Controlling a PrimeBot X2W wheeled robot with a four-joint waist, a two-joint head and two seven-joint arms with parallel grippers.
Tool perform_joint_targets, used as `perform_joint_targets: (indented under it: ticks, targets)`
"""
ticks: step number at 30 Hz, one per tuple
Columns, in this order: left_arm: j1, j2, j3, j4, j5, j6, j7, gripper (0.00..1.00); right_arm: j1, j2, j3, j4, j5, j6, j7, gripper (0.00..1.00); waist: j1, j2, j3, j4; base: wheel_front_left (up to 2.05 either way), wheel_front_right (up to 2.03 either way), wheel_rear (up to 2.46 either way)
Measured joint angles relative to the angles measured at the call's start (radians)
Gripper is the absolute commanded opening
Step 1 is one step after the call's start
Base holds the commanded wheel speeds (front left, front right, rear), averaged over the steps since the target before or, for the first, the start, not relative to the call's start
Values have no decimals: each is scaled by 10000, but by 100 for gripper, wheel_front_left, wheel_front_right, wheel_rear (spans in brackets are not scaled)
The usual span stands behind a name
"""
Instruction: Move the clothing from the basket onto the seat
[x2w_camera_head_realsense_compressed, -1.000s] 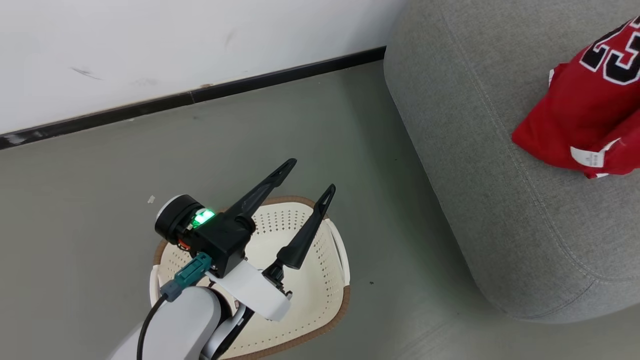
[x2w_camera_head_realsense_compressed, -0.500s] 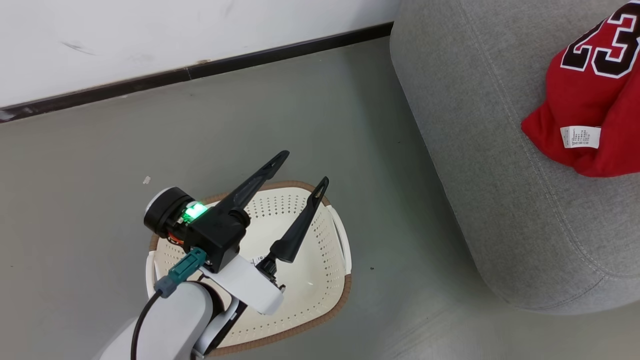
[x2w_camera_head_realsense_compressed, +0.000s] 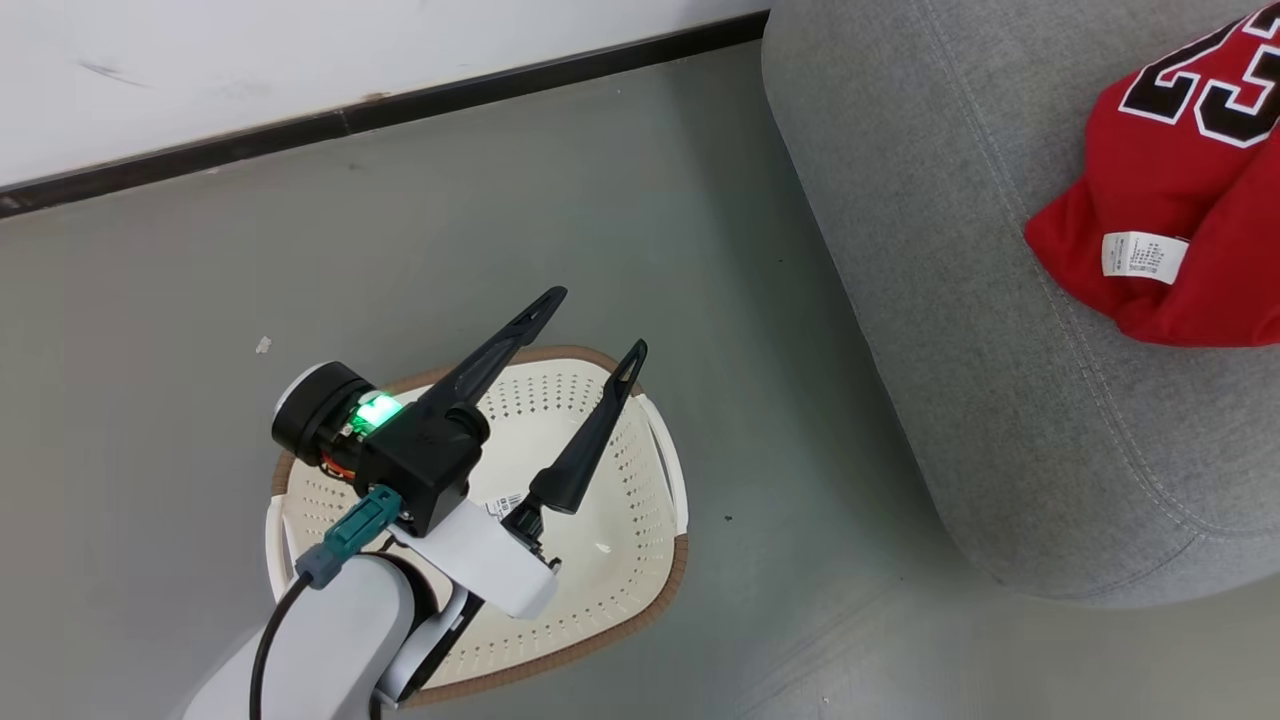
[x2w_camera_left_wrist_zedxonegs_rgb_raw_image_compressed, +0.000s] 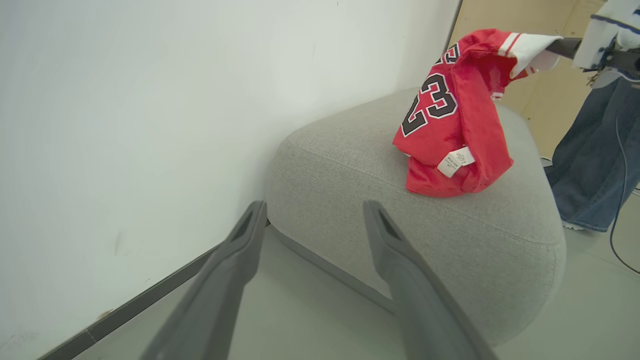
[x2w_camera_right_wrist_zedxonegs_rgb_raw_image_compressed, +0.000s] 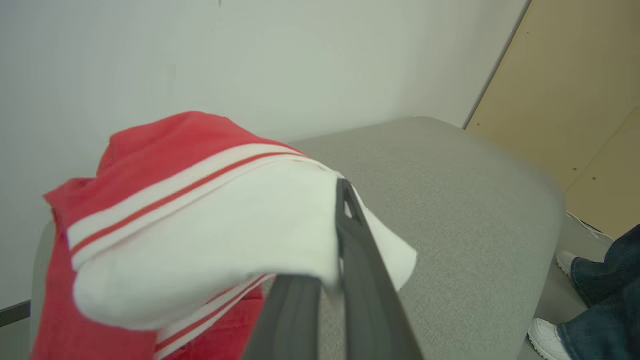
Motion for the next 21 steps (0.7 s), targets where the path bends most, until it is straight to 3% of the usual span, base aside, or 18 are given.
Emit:
perform_joint_targets:
  ticks: [9,21]
  targets:
    - [-9,31,19,-52,19,13,13,100,151,4,-723,780,-190,0,-90,0,0,0,177,-86,0,0,0]
    - [-10,21,25,-115,58,92,12,100,189,-188,-895,1381,-880,-2,-190,1,0,0,324,63,0,0,0]
